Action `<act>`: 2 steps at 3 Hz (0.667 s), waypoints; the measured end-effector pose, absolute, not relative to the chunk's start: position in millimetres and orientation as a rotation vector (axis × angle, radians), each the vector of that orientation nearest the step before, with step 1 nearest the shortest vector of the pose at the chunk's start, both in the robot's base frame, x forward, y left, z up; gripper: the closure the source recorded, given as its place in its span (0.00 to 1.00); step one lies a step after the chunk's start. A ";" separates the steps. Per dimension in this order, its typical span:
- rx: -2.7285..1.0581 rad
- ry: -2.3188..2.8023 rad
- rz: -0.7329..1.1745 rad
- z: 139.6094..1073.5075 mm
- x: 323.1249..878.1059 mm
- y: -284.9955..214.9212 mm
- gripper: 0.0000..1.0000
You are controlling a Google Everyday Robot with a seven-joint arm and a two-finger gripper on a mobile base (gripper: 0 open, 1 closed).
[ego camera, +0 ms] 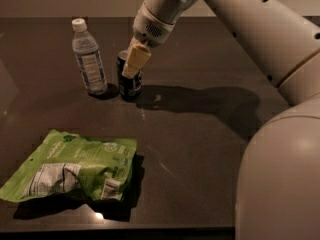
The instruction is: Move pepsi can near blue plastic bottle
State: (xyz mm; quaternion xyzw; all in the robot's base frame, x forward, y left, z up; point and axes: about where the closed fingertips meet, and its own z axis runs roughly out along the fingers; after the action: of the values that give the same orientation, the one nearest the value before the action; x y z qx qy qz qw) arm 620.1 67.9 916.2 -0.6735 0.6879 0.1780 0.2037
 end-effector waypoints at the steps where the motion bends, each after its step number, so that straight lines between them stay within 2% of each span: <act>1: -1.882 1.916 0.506 911.6 622.1 73.6 0.59; 2: -1.877 1.908 0.511 911.2 622.5 75.0 0.36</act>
Offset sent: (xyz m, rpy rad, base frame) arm 0.0017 0.0042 -0.0014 0.0212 -0.0041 0.0029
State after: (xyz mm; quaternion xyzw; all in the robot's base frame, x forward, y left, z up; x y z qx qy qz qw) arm 622.5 75.0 911.2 -0.6740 0.6851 0.1833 0.2068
